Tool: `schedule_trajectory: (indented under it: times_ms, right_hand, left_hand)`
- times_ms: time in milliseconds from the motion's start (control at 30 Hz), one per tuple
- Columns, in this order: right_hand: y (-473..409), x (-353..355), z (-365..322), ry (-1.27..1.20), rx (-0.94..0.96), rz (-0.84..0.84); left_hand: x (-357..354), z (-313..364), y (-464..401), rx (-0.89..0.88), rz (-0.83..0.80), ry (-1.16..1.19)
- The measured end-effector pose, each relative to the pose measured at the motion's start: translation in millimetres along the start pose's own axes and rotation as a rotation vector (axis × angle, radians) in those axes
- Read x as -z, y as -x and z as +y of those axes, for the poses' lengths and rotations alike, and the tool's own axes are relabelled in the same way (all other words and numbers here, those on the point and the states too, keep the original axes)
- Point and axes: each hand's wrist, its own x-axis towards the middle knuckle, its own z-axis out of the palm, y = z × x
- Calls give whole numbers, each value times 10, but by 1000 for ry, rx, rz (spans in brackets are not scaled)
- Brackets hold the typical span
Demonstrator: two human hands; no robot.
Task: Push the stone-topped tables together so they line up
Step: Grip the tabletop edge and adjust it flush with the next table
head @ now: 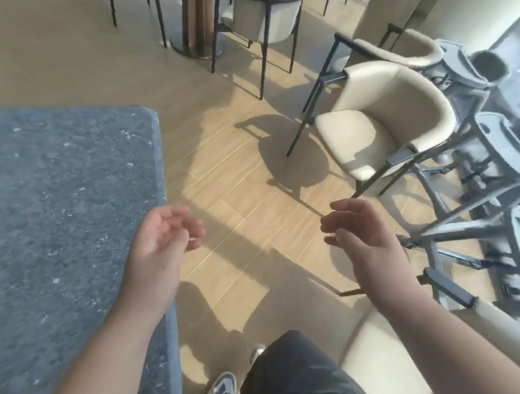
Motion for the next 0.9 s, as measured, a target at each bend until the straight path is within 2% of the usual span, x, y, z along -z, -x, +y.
schedule_trajectory:
  times_ms: [133, 267, 467, 567, 733, 900]
  right_hand:
    - [-805, 47, 19, -77, 44, -94]
    - [-1725, 226, 65, -139, 88, -169]
    - [-3193, 711, -42, -126, 132, -340]
    - [-3838, 856, -165, -97, 176, -379]
    - [-4720, 717, -316, -176, 155, -451]
    - [-5608, 199, -556, -148, 170, -511]
  left_hand:
    - [-270, 45, -301, 1, 114, -13]
    - [-871, 150, -858, -33, 220, -17]
    - [-1898, 505, -1940, -110, 322, 9]
    - [-2211, 697, -2410, -124, 348, -56]
    - [-2376, 864, -3074, -116, 428, -87]
    - [-2295, 923, -3944, -108, 514, -45]
